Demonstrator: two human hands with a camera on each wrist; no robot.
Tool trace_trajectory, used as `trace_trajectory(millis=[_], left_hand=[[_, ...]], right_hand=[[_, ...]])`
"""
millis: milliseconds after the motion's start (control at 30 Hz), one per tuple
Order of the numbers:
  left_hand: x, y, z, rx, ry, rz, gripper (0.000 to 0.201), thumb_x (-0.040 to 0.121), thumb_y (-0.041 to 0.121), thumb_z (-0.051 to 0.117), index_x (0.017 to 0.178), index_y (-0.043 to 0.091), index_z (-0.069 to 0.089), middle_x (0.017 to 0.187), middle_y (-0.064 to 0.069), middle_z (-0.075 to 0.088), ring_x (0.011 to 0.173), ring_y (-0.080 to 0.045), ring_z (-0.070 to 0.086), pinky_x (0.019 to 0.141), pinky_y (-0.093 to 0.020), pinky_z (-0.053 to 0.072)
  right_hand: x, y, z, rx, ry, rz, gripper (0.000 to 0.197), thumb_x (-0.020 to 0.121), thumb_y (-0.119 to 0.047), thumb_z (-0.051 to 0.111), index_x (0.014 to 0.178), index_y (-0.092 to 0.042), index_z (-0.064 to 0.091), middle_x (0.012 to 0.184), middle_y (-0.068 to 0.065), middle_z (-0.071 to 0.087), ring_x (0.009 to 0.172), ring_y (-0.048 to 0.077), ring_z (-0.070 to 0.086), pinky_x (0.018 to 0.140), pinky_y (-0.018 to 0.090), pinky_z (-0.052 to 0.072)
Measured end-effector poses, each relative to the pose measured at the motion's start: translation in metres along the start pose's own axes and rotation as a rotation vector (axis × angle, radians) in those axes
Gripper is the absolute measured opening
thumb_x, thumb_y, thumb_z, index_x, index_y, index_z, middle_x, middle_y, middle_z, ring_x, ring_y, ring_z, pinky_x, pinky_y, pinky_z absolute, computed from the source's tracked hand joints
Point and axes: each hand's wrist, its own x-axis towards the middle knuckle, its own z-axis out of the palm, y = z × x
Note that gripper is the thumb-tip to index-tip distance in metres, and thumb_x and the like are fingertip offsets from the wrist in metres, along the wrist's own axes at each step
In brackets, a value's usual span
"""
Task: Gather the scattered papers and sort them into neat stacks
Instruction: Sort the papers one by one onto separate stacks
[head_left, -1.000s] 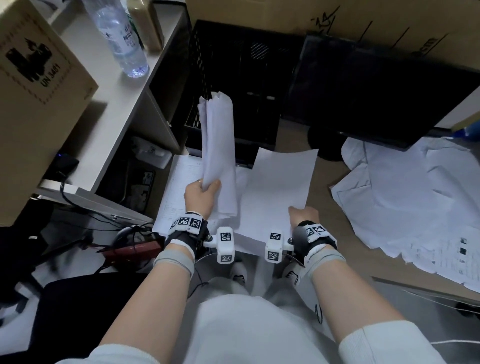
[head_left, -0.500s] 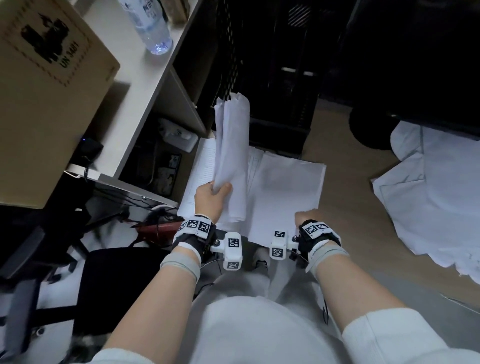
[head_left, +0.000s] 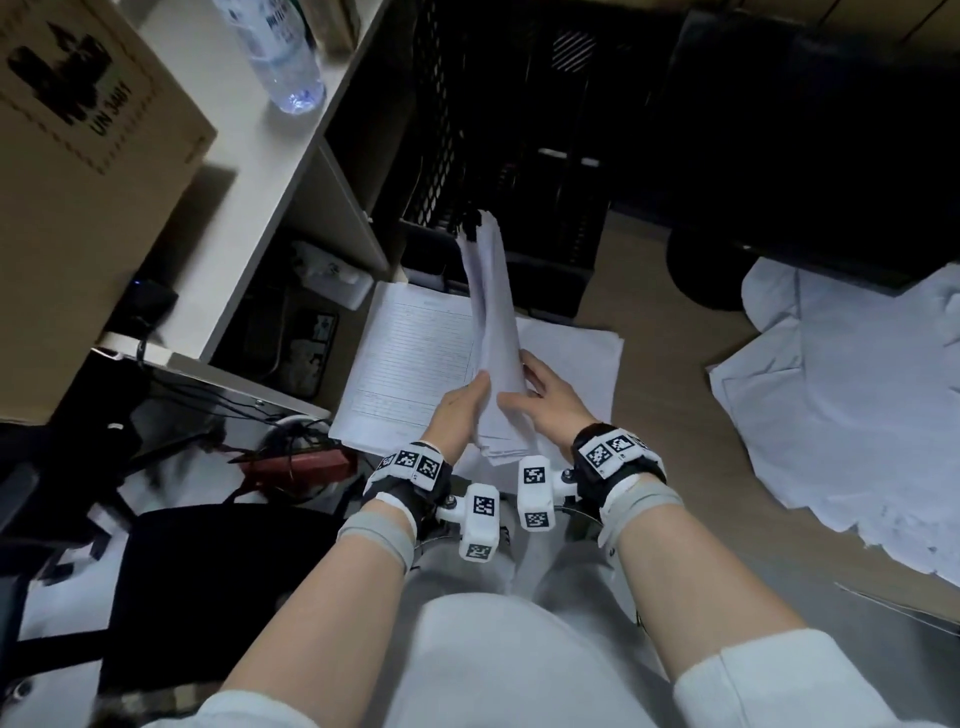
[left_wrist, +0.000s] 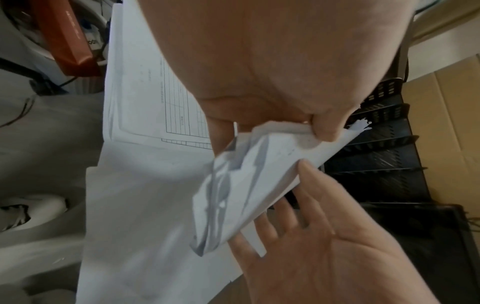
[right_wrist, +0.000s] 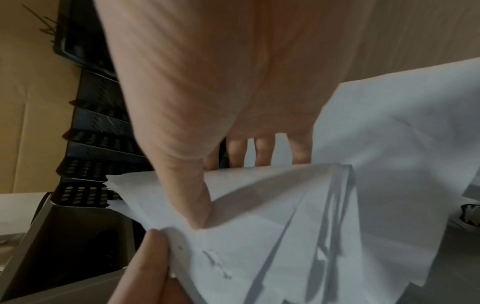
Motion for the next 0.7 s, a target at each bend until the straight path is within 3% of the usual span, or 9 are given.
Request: trace_trajectory(millis=[100,200,267,300,400,500,567,633,700], left_hand=[[0.000,0.002,0.003,-0.049,0.002,-0.081,0.041,0.106,0.042,0.043,0.093,0.017,0.072,0.084,-0.005,0.075,0.079,-0.019,0.071,0.073,-0.030,0.056],[0.001,0.002,0.005,-0.034,-0.017,-0.041,0.028,0.105,0.030,0.049,0.101,0.013,0.070,0.094,-0.009,0.073,0.086,-0.023,0.070,0.069,-0.029,0.056],[0.003,-0.002,0.003,-0.005,-0.042,0.018,0.019,0.104,0.021,0.054,0.102,0.012,0.071,0.095,-0.008,0.073,0.086,-0.022,0.069,0.069,-0.029,0.057],[0.003,-0.003,0.002,0.005,-0.038,0.039,0.019,0.101,0.022,0.059,0.103,0.008,0.072,0.097,-0.010,0.074,0.088,-0.023,0.069,0.074,-0.036,0.059],[0.004,-0.009,-0.003,-0.003,0.001,0.063,0.052,0.087,0.040,0.069,0.106,-0.008,0.067,0.099,-0.021,0.072,0.087,-0.029,0.066,0.091,-0.058,0.053],[0.008,-0.017,-0.007,-0.039,0.036,0.062,0.059,0.079,0.046,0.070,0.102,-0.008,0.067,0.103,-0.030,0.071,0.086,-0.029,0.065,0.092,-0.058,0.053],[0.008,-0.017,-0.008,-0.049,0.050,0.037,0.051,0.079,0.048,0.073,0.096,0.001,0.068,0.093,-0.022,0.069,0.083,-0.026,0.061,0.091,-0.058,0.052],[0.005,-0.012,-0.006,-0.064,0.045,0.032,0.030,0.091,0.033,0.071,0.098,0.004,0.069,0.095,-0.016,0.070,0.085,-0.027,0.065,0.093,-0.056,0.053],[0.002,-0.009,-0.004,-0.065,0.036,0.038,0.013,0.095,0.017,0.067,0.103,0.007,0.072,0.106,-0.015,0.075,0.097,-0.031,0.070,0.095,-0.050,0.055]], right_hand=[[-0.007,0.000,0.000,0.095,-0.040,0.018,0.059,0.087,-0.027,0.074,0.138,-0.035,0.046,0.134,-0.016,0.056,0.121,0.006,0.056,0.099,0.030,0.048],[-0.013,-0.002,0.002,0.162,-0.051,-0.002,0.039,0.085,-0.026,0.077,0.113,-0.041,0.055,0.119,-0.014,0.065,0.113,0.009,0.063,0.097,0.034,0.052],[-0.012,-0.002,0.002,0.177,-0.042,-0.005,0.042,0.084,-0.026,0.077,0.119,-0.037,0.057,0.121,-0.007,0.066,0.112,0.012,0.065,0.098,0.037,0.053],[-0.010,0.000,0.002,0.198,-0.044,0.008,0.047,0.084,-0.026,0.076,0.127,-0.031,0.057,0.124,-0.004,0.066,0.112,0.014,0.065,0.098,0.038,0.053],[-0.007,0.003,-0.001,0.262,-0.012,0.082,0.055,0.088,-0.034,0.070,0.138,-0.023,0.054,0.125,-0.001,0.068,0.111,0.018,0.067,0.100,0.043,0.051],[-0.007,0.004,-0.003,0.279,0.031,0.125,0.057,0.089,-0.053,0.064,0.135,-0.021,0.057,0.124,-0.003,0.068,0.115,0.018,0.064,0.108,0.044,0.044],[-0.010,0.001,-0.001,0.246,0.037,0.158,0.061,0.088,-0.065,0.056,0.135,-0.025,0.057,0.126,-0.010,0.066,0.116,0.013,0.062,0.107,0.041,0.042],[-0.012,0.000,-0.001,0.239,0.042,0.215,0.076,0.077,-0.081,0.052,0.134,-0.031,0.058,0.126,-0.012,0.065,0.118,0.015,0.061,0.105,0.042,0.043],[-0.015,0.001,0.000,0.261,0.031,0.190,0.068,0.082,-0.075,0.051,0.134,-0.032,0.059,0.125,-0.008,0.067,0.117,0.016,0.063,0.100,0.043,0.050]])
